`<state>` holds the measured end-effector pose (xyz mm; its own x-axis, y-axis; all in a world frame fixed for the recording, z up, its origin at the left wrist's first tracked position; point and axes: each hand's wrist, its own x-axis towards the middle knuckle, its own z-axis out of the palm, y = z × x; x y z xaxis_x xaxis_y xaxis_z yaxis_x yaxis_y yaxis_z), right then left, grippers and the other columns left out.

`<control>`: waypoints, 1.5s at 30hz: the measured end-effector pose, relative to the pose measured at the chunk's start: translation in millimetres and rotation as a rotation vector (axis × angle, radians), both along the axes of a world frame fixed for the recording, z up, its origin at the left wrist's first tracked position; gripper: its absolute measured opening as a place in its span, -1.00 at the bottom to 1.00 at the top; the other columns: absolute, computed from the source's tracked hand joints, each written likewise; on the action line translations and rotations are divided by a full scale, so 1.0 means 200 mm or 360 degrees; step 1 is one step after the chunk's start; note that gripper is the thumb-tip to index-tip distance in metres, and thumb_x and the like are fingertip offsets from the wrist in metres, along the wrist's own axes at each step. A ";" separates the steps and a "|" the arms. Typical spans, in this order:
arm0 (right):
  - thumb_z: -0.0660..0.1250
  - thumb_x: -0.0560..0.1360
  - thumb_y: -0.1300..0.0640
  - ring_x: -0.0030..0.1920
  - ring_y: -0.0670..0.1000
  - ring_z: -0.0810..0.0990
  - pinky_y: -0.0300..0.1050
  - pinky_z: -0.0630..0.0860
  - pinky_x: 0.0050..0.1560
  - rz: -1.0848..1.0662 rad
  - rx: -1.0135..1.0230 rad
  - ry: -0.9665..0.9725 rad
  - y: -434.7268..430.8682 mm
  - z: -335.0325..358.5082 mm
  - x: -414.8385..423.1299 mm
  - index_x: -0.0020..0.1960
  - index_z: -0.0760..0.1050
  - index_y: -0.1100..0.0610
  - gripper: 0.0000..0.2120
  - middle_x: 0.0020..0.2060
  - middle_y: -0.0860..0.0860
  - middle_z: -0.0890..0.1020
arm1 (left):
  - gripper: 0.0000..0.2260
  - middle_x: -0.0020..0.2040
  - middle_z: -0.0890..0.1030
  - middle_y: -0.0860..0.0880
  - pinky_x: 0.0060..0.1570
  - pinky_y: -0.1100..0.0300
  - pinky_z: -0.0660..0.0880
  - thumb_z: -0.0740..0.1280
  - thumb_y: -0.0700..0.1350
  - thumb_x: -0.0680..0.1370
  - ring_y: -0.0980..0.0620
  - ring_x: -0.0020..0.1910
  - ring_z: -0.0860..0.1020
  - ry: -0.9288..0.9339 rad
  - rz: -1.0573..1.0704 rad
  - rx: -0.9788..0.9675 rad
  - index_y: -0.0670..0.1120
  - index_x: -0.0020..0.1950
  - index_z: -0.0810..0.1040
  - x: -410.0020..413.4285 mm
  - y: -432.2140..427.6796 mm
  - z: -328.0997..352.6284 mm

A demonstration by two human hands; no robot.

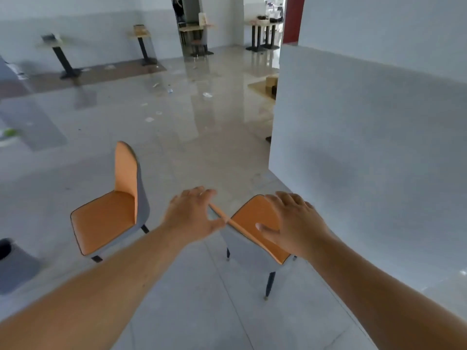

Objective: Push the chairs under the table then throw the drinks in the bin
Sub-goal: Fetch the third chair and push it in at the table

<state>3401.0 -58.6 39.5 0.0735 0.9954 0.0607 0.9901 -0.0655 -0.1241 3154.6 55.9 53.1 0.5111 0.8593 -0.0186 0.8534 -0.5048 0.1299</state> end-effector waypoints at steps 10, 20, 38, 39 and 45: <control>0.07 0.48 -0.53 0.52 0.11 0.27 0.11 0.38 0.42 -0.0309 -0.0526 0.0326 0.55 -0.88 -0.20 0.61 0.08 -0.08 -0.15 0.55 -0.05 0.31 | -0.13 0.68 0.03 -0.03 0.54 -0.33 0.11 0.39 0.35 0.47 -0.14 0.64 0.02 0.0470 -0.0316 -0.0281 0.18 0.64 0.03 0.01 0.72 -0.96; 0.35 0.56 -0.07 -0.05 0.09 0.59 0.07 0.63 -0.06 -0.0523 -0.0924 0.0419 0.81 -1.24 -0.24 0.36 0.37 -0.09 -0.60 -0.01 -0.03 0.54 | -0.59 0.15 0.52 0.06 0.11 0.04 0.50 0.47 -0.08 0.51 -0.07 0.28 0.36 0.0221 -0.0579 -0.0525 0.13 0.34 0.56 0.19 1.17 -1.31; 0.35 0.57 -0.17 0.09 0.14 0.56 -0.02 0.41 -0.14 0.0411 -0.0895 0.0038 0.69 -1.17 -0.15 0.31 0.39 -0.04 -0.61 0.07 0.01 0.54 | -0.75 0.03 0.41 0.09 0.07 0.01 0.56 0.36 0.03 0.57 -0.06 0.22 0.39 0.0197 0.0196 -0.0633 0.09 0.24 0.55 -0.12 0.47 -1.25; 0.35 0.57 -0.16 0.08 0.15 0.56 -0.02 0.39 -0.15 0.0478 -0.0868 0.0013 0.68 -1.17 -0.14 0.29 0.39 -0.03 -0.62 0.06 0.02 0.54 | -0.79 0.03 0.42 0.09 0.06 0.01 0.56 0.37 0.03 0.56 -0.06 0.22 0.39 0.0159 0.0287 -0.0641 0.10 0.20 0.54 -0.14 0.40 -1.26; 0.38 0.55 -0.14 0.09 0.16 0.55 0.00 0.36 -0.11 0.0852 -0.0803 -0.0154 0.65 -1.17 -0.17 0.23 0.40 0.02 -0.64 0.05 0.04 0.54 | -0.80 -0.03 0.34 0.11 -0.02 0.14 0.40 0.39 0.04 0.52 0.06 0.06 0.27 -0.0029 0.0750 -0.0661 0.18 -0.03 0.36 -0.22 -0.06 -1.30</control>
